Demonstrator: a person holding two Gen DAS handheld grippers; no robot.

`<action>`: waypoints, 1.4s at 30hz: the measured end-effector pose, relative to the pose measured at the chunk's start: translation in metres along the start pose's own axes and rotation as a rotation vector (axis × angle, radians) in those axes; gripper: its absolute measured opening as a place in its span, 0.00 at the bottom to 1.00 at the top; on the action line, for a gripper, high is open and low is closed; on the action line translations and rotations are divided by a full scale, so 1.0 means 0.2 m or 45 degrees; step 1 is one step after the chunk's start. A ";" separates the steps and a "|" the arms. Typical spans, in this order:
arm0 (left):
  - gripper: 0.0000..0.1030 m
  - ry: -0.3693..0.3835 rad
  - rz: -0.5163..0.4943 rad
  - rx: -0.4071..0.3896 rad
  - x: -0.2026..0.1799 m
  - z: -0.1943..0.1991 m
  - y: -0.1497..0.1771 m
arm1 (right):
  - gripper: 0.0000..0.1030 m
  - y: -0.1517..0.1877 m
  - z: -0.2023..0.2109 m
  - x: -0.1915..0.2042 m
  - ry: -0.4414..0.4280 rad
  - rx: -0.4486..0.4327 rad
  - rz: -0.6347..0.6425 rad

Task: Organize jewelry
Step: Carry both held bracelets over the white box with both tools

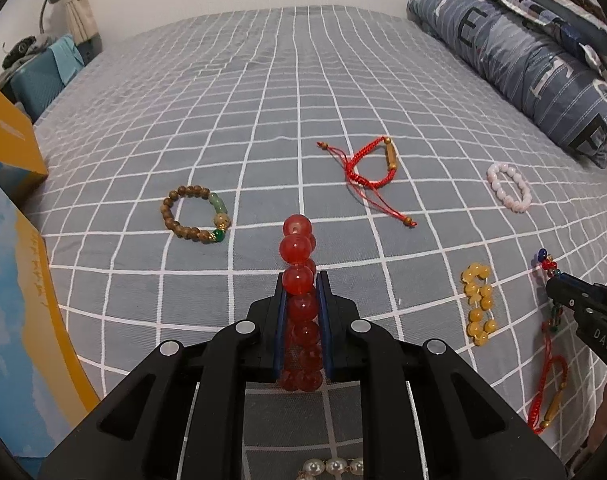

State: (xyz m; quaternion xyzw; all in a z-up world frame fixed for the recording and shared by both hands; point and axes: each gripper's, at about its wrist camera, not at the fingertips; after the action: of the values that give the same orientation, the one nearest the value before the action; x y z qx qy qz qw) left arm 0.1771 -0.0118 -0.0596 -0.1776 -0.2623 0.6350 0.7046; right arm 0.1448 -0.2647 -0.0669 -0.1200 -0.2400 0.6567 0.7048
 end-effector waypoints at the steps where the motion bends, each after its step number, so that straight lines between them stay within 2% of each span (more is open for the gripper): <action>1: 0.13 -0.002 0.001 -0.011 0.00 0.01 0.00 | 0.17 0.00 0.01 0.00 0.000 -0.008 0.000; 10: 0.13 0.009 -0.001 -0.075 -0.02 0.10 0.01 | 0.17 0.01 0.06 0.02 0.016 -0.043 0.028; 21: 0.13 0.010 0.009 -0.124 0.01 0.23 0.04 | 0.17 0.03 0.18 0.07 0.035 -0.137 0.057; 34: 0.13 0.014 0.002 -0.211 0.05 0.45 0.09 | 0.17 0.08 0.41 0.19 -0.003 -0.278 0.108; 42: 0.13 0.004 0.021 -0.245 0.11 0.58 0.12 | 0.17 0.10 0.51 0.25 -0.014 -0.314 0.121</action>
State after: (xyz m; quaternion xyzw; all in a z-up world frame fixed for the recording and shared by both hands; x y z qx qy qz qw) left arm 0.0902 0.0025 0.0233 -0.2476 -0.3195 0.6125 0.6793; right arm 0.0780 -0.2292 0.0207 -0.2134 -0.3169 0.6554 0.6515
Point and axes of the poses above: each gripper's, at about its wrist camera, not at the fingertips, and z roughly against the way its jaws point, x to its left, y to its underside, and after that the axes turned 9 degrees about -y, right-handed
